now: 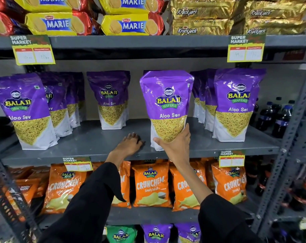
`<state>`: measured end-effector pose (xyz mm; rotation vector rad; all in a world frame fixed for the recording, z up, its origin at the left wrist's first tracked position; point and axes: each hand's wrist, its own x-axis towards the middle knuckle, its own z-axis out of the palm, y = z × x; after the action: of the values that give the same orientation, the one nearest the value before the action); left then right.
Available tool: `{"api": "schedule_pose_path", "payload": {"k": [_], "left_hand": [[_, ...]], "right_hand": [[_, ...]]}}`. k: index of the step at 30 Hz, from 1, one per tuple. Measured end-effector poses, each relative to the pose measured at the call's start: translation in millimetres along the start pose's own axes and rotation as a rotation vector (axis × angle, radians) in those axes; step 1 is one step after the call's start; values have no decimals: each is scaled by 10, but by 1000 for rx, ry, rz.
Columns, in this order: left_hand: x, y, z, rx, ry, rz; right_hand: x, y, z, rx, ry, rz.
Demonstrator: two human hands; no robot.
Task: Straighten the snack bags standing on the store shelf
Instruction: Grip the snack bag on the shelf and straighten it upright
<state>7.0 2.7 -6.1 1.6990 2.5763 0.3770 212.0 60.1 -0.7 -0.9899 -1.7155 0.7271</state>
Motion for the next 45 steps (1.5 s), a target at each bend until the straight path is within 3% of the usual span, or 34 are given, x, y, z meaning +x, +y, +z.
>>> {"api": "schedule_pose_path", "payload": {"k": [7, 45], "left_hand": [[0, -3, -4, 42, -50, -6], [-59, -1, 12, 50, 6, 4]], "right_hand": [[57, -33, 76, 28, 12, 21], [290, 22, 286, -229, 151, -23]]}}
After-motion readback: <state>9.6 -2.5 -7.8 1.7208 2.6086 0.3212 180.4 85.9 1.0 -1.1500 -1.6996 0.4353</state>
